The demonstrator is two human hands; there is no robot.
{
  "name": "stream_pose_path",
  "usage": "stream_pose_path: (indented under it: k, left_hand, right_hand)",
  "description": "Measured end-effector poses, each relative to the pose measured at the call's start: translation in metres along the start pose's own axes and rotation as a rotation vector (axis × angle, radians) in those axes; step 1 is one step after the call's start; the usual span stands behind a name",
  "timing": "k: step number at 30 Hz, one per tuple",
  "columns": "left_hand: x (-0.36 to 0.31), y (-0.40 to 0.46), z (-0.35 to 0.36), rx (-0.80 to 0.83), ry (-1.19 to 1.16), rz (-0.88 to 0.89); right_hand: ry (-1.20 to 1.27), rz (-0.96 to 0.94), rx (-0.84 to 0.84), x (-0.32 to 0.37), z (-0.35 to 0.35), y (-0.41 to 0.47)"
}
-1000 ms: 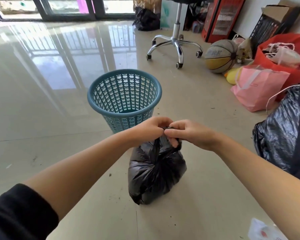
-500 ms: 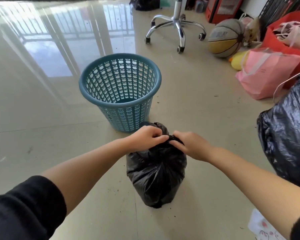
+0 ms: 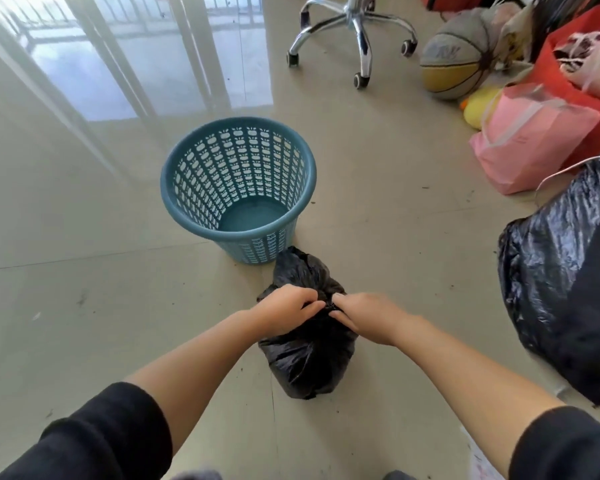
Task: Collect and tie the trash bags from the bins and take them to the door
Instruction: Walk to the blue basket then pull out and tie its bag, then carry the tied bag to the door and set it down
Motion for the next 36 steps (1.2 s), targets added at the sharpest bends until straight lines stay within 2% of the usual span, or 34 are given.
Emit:
stream_pose_path:
  k: [9, 15, 20, 27, 32, 36]
  left_hand:
    - [-0.127, -0.096, -0.121, 0.024, -0.132, -0.079]
    - [-0.222, -0.164, -0.224, 0.010, -0.106, -0.069]
    - [-0.288, -0.220, -0.280, -0.026, -0.084, -0.078]
    - [-0.350, -0.268, -0.325, -0.105, 0.054, -0.014]
    - [-0.369, -0.287, -0.344, -0.062, 0.139, 0.060]
    - [-0.372, -0.287, -0.356, -0.003, 0.200, 0.163]
  right_hand:
    - [0.041, 0.010, 0.049, 0.061, -0.156, -0.117]
    - [0.097, 0.040, 0.029, 0.106, -0.275, -0.198]
    - [0.109, 0.045, 0.028, 0.141, -0.352, -0.262]
    - [0.118, 0.054, -0.088, 0.163, -0.405, -0.325]
    - [0.122, 0.067, -0.137, 0.174, -0.421, -0.346]
    - [0.157, 0.158, -0.181, 0.187, -0.423, -0.360]
Point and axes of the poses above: each hand's wrist, its own y-axis towards the middle knuckle, its own z-axis out of the palm, x = y × z, the point moved 1 cm from there along y, towards the middle knuckle
